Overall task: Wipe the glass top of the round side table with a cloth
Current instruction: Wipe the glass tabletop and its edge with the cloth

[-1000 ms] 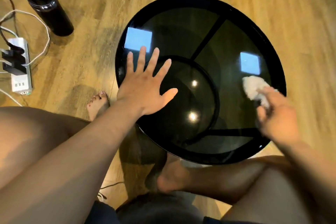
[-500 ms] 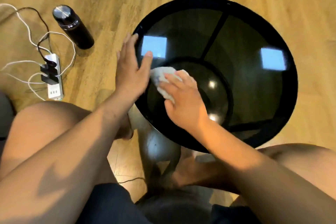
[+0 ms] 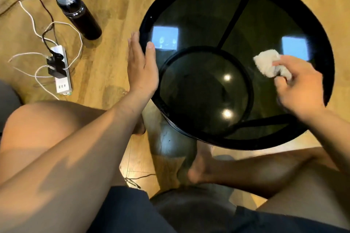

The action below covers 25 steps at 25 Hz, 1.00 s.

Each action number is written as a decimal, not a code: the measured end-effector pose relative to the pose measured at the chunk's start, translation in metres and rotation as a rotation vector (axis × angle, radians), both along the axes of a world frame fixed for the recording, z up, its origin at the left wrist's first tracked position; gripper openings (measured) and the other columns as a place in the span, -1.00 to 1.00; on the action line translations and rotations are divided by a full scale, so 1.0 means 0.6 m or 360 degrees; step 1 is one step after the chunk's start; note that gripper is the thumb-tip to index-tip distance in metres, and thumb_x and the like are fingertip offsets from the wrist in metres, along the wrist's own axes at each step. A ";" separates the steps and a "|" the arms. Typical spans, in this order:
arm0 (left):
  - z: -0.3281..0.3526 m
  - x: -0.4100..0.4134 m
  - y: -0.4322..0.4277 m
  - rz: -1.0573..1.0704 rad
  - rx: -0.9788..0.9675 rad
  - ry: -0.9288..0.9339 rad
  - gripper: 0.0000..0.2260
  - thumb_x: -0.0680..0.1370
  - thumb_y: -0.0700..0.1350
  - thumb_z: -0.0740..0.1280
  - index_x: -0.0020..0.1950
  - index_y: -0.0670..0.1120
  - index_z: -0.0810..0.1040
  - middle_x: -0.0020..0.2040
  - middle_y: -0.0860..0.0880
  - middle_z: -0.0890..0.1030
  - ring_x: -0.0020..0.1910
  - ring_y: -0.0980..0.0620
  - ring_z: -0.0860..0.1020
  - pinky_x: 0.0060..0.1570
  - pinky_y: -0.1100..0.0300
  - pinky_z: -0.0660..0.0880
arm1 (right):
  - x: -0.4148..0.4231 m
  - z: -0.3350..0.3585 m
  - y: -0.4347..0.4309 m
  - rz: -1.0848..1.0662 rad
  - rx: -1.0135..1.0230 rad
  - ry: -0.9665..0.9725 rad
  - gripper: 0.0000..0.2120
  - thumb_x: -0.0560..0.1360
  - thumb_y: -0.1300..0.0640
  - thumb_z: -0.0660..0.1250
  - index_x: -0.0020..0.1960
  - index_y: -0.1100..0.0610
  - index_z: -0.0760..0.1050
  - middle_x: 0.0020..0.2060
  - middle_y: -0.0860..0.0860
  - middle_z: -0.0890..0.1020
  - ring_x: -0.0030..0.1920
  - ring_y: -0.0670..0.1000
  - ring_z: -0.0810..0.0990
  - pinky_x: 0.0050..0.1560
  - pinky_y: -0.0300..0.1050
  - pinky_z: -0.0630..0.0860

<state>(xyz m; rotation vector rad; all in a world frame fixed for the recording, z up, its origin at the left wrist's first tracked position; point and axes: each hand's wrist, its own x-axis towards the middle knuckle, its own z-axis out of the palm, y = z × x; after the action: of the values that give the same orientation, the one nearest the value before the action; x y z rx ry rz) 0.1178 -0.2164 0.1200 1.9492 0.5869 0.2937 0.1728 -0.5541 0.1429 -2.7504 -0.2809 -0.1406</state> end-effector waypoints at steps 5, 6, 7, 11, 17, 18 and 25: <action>0.001 0.003 0.000 0.0001 -0.0057 -0.0049 -0.44 0.63 0.13 0.00 0.60 0.00 0.05 0.62 -0.02 0.12 0.60 0.00 0.05 0.55 -0.09 0.05 | 0.023 -0.014 0.260 0.0217 0.0130 -0.0108 -0.66 0.35 0.16 0.12 -0.05 0.18 0.63 -0.03 0.18 0.66 0.07 0.27 0.58 0.14 0.12 0.50; 0.000 0.004 0.001 0.0012 -0.0060 -0.0084 -0.43 0.62 0.15 0.00 0.60 0.00 0.05 0.62 -0.04 0.12 0.60 -0.01 0.06 0.55 -0.10 0.06 | -0.006 -0.023 0.306 0.0496 0.0119 -0.0129 -0.61 0.35 0.13 0.12 0.01 0.19 0.64 0.03 0.20 0.66 0.11 0.29 0.58 0.17 0.18 0.49; -0.002 0.004 0.002 0.0018 -0.0051 -0.0118 -0.41 0.60 0.18 0.00 0.60 0.00 0.05 0.62 -0.05 0.14 0.60 -0.02 0.07 0.54 -0.11 0.08 | -0.028 -0.027 0.339 0.0727 0.0124 -0.0155 -0.58 0.37 0.11 0.13 0.08 0.20 0.64 0.10 0.19 0.65 0.15 0.28 0.56 0.21 0.22 0.47; -0.012 0.001 0.001 -0.0024 0.0039 -0.0135 -0.34 0.56 0.24 0.00 0.60 -0.03 0.07 0.61 -0.08 0.17 0.59 -0.05 0.10 0.52 -0.13 0.10 | 0.033 -0.030 0.384 0.0925 0.0112 -0.0015 -0.58 0.45 0.13 0.21 0.27 0.09 0.58 0.26 0.09 0.58 0.27 0.20 0.48 0.33 0.11 0.35; -0.015 -0.001 0.000 -0.0001 -0.0006 -0.0122 -0.43 0.61 0.14 0.00 0.60 -0.04 0.07 0.61 -0.08 0.15 0.60 -0.03 0.07 0.54 -0.12 0.07 | 0.177 -0.036 0.471 0.0565 -0.0096 -0.0074 -0.56 0.53 0.19 0.20 0.39 0.00 0.42 0.31 0.02 0.51 0.32 0.11 0.43 0.31 0.00 0.39; -0.015 -0.003 -0.002 0.0003 -0.0008 -0.0119 -0.45 0.62 0.12 0.00 0.60 -0.03 0.08 0.61 -0.08 0.15 0.60 -0.02 0.07 0.54 -0.11 0.07 | 0.195 -0.037 0.479 0.0521 -0.0081 -0.0074 -0.56 0.53 0.19 0.20 0.39 0.00 0.42 0.31 0.01 0.51 0.32 0.10 0.43 0.31 -0.01 0.38; -0.011 0.002 0.001 -0.0027 -0.0014 -0.0057 -0.47 0.65 0.08 -0.01 0.60 -0.02 0.06 0.62 -0.01 0.12 0.60 0.04 0.02 0.56 -0.04 0.02 | 0.213 -0.030 0.492 0.0431 0.0057 -0.0089 -0.58 0.52 0.20 0.19 0.36 0.01 0.47 0.29 0.00 0.55 0.35 0.09 0.42 0.39 -0.04 0.28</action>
<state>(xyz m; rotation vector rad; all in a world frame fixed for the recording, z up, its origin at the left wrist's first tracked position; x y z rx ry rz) 0.1188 -0.2160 0.1137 1.9357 0.5477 0.3142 0.3005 -0.2590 0.1251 -2.6446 -0.6547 -0.1484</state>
